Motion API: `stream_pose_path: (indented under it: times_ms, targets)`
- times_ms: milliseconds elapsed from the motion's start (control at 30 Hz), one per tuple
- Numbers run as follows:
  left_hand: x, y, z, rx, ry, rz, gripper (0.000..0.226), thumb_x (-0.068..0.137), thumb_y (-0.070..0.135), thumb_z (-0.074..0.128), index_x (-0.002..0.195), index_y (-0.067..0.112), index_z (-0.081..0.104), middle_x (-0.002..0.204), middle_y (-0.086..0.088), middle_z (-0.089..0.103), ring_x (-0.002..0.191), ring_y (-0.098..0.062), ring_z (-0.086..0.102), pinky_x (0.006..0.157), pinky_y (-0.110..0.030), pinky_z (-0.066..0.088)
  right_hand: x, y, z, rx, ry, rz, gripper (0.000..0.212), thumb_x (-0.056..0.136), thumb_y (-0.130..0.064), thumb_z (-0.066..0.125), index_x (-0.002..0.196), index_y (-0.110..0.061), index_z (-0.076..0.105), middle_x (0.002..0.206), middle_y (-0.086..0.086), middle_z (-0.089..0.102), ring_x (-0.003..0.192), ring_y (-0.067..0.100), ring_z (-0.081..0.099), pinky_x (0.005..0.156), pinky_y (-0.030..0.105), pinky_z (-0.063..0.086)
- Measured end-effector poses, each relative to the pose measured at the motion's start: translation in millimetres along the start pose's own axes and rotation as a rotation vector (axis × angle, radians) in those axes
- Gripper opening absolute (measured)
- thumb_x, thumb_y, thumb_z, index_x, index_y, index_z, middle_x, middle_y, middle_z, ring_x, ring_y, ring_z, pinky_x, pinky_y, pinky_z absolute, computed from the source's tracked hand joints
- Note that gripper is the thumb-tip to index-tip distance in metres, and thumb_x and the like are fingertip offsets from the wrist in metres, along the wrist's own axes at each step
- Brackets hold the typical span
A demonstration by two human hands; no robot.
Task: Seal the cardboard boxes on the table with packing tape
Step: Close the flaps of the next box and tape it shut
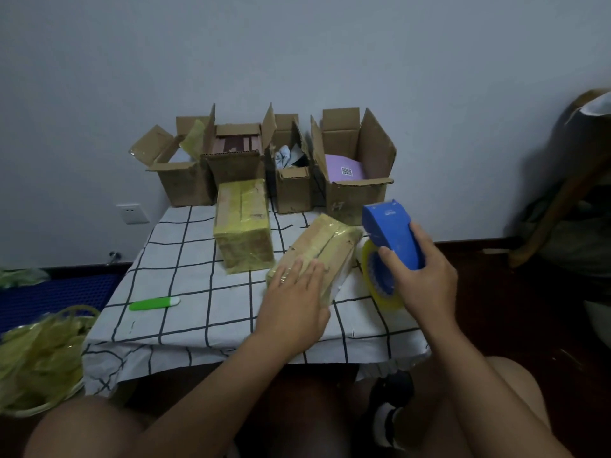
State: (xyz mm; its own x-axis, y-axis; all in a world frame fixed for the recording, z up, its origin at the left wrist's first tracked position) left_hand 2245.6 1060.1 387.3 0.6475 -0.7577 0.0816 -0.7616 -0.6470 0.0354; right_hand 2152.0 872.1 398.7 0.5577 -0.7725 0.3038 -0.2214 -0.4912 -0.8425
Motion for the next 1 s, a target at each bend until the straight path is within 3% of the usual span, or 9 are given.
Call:
stream_pose_path:
  times_ms: [233,367,500,567,633,700,833,933,1000]
  targets:
    - [3,-15,-3,0.027,-0.034,0.035,0.057,0.104,0.034,0.025,0.156,0.017,0.008,0.163,-0.003,0.016,0.151,-0.022,0.011,0.121,-0.04,0.009,8,-10,-19,0.055,0.01,-0.022,0.069,0.082,-0.045,0.076,0.145,-0.031,0.05,0.12,-0.017,0.052,0.109,0.009,0.053,0.093,0.032,0.049]
    - [1,1,5,0.09,0.072,0.013,0.061,0.097,0.039,0.018,0.152,0.016,0.031,0.154,-0.007,0.04,0.143,-0.03,0.034,0.113,-0.045,0.031,-1,-6,-8,0.047,-0.069,-0.025,0.07,0.081,-0.048,0.076,0.144,-0.035,0.05,0.121,-0.019,0.05,0.109,0.007,0.052,0.095,0.035,0.051]
    - [2,-16,-7,0.045,-0.09,0.068,0.089,0.083,0.072,0.048,0.154,0.033,0.009,0.164,0.002,0.0,0.15,-0.033,-0.008,0.117,-0.059,-0.005,-6,-2,-3,0.059,-0.141,-0.038,0.068,0.08,-0.049,0.076,0.142,-0.039,0.05,0.12,-0.018,0.052,0.107,0.009,0.055,0.093,0.038,0.053]
    - [1,-31,-13,0.066,-0.166,0.077,0.093,0.082,0.065,0.059,0.154,0.041,0.004,0.163,0.005,-0.015,0.148,-0.034,-0.015,0.118,-0.06,-0.003,-6,-1,-6,0.066,-0.178,-0.054,0.067,0.081,-0.046,0.076,0.142,-0.041,0.049,0.122,-0.016,0.052,0.107,0.009,0.057,0.091,0.036,0.055]
    - [1,-41,-16,0.058,-0.144,0.085,0.082,0.089,0.05,0.061,0.154,0.039,0.012,0.164,0.005,0.002,0.148,-0.03,0.004,0.116,-0.048,0.026,-5,-2,-11,0.104,-0.215,-0.054,0.066,0.082,-0.041,0.077,0.142,-0.04,0.049,0.124,-0.014,0.052,0.103,0.008,0.058,0.084,0.026,0.054]
    - [3,-41,-16,0.053,-0.043,0.089,0.071,0.09,0.049,0.059,0.151,0.032,0.027,0.159,0.007,0.022,0.139,-0.027,0.023,0.102,-0.039,0.041,-1,-4,-18,0.159,-0.256,-0.047,0.063,0.083,-0.035,0.078,0.14,-0.04,0.051,0.126,-0.012,0.054,0.103,0.002,0.057,0.076,0.015,0.049]
    - [15,-20,-14,0.041,0.116,0.029,0.066,0.086,0.061,0.056,0.14,0.026,0.043,0.142,0.005,0.044,0.121,-0.026,0.038,0.088,-0.035,0.042,8,-14,-39,0.24,-0.339,-0.066,0.056,0.082,-0.026,0.079,0.13,-0.046,0.056,0.123,-0.019,0.058,0.102,-0.004,0.06,0.073,0.01,0.049]
    - [23,-7,-10,0.034,0.103,0.01,0.069,0.086,0.068,0.05,0.141,0.028,0.039,0.142,0.005,0.042,0.124,-0.023,0.034,0.097,-0.034,0.035,12,-19,-56,0.286,-0.428,-0.095,0.051,0.084,-0.017,0.076,0.123,-0.045,0.059,0.121,-0.022,0.059,0.096,-0.011,0.062,0.074,0.006,0.048]
    - [22,-3,-11,-0.171,0.11,-0.013,0.064,0.089,0.064,0.051,0.142,0.028,0.043,0.144,0.006,0.044,0.129,-0.022,0.033,0.104,-0.038,0.032,12,-19,-64,0.282,-0.505,-0.115,0.052,0.082,-0.02,0.078,0.121,-0.048,0.058,0.118,-0.025,0.06,0.098,-0.011,0.062,0.076,0.007,0.049]
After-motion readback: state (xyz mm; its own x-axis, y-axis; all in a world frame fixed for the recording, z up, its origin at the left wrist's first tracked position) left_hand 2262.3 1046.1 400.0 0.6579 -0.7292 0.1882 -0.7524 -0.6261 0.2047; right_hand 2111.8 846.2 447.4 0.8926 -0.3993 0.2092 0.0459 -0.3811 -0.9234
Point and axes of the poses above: each hand's wrist, its own x-axis towards the middle knuckle, its own z-axis out of the palm, y = z × x, the point moved 1 cm from there along x, towards the middle knuckle
